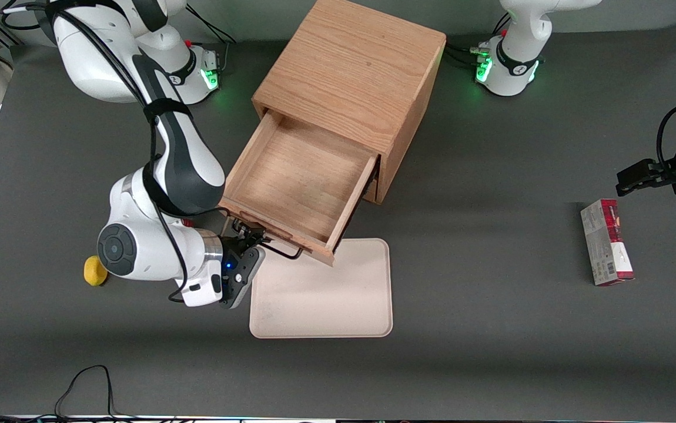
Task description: Open upper drawer
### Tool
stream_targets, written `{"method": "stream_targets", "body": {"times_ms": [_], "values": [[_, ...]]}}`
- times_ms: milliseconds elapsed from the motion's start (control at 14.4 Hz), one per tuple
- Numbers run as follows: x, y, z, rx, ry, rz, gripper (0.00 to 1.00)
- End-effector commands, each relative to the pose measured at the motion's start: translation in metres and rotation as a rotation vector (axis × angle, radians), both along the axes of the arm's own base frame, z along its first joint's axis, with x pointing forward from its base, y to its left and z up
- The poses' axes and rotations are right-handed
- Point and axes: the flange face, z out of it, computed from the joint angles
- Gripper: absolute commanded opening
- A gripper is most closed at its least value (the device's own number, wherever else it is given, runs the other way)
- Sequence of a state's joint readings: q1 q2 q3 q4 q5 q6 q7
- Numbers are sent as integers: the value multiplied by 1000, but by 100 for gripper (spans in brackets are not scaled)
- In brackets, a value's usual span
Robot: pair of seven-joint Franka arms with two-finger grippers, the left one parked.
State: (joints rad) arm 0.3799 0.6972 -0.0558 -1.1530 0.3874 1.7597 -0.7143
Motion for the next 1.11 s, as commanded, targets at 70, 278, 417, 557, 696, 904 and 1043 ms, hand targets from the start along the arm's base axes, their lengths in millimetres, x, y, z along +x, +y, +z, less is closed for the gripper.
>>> {"method": "stream_targets", "body": {"times_ms": [70,278,417,557,696,904,1043], "values": [[8,-5,10,41,0,14,100],[8,-6,18,42,-4,19,100],[7,-6,32,45,-1,32,100],[6,-15,47,41,10,30,100],[-1,-25,68,15,24,29,100],[-10,-57,108,-65,-3,13,100],[-27,-80,122,-133,27,9,100]]}}
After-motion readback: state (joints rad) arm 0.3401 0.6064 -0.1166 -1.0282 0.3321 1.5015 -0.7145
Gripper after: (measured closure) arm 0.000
